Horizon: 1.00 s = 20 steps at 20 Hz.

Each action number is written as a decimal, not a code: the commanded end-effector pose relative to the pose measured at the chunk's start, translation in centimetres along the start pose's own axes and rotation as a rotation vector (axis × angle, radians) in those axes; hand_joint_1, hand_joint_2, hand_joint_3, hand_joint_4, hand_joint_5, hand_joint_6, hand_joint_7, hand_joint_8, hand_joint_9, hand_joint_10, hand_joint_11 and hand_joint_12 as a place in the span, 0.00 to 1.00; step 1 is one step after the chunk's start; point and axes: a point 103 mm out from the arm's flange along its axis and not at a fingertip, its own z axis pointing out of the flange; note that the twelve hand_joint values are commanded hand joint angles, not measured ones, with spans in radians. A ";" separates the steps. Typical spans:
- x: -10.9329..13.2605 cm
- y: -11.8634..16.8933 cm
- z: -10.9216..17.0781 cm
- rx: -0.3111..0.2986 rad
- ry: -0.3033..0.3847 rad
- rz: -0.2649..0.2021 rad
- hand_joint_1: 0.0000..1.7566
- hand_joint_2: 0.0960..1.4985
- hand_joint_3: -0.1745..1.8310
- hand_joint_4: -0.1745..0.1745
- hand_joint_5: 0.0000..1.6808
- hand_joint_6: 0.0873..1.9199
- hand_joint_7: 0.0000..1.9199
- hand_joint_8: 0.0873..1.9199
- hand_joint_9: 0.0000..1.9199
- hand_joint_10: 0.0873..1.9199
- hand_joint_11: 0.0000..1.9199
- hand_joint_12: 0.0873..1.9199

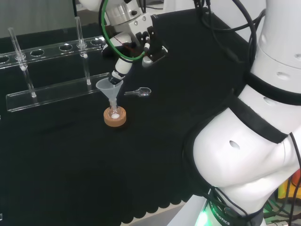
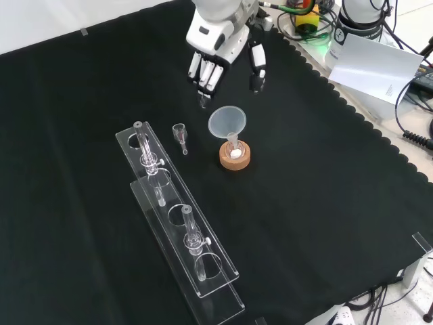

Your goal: Remove the funnel from the round-bottom flask.

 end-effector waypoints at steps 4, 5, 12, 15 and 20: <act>0.8 2.1 1.0 0.079 0.024 -0.024 0.35 0.41 0.27 0.25 0.12 0.00 0.08 0.32 0.38 0.00 0.21 0.68; 0.8 2.2 1.2 0.082 0.030 -0.026 0.35 0.41 0.27 0.25 0.12 0.00 0.08 0.32 0.38 0.00 0.22 0.68; 0.8 3.3 1.8 0.093 0.030 -0.036 0.34 0.42 0.25 0.27 0.10 0.00 0.01 0.32 0.30 0.00 0.20 0.69; 0.6 3.7 2.2 0.099 0.026 -0.036 0.34 0.42 0.24 0.27 0.09 0.00 0.00 0.32 0.29 0.00 0.19 0.70; 0.1 4.1 2.9 0.105 0.010 -0.035 0.34 0.43 0.23 0.28 0.09 0.00 0.00 0.24 0.25 0.00 0.17 0.71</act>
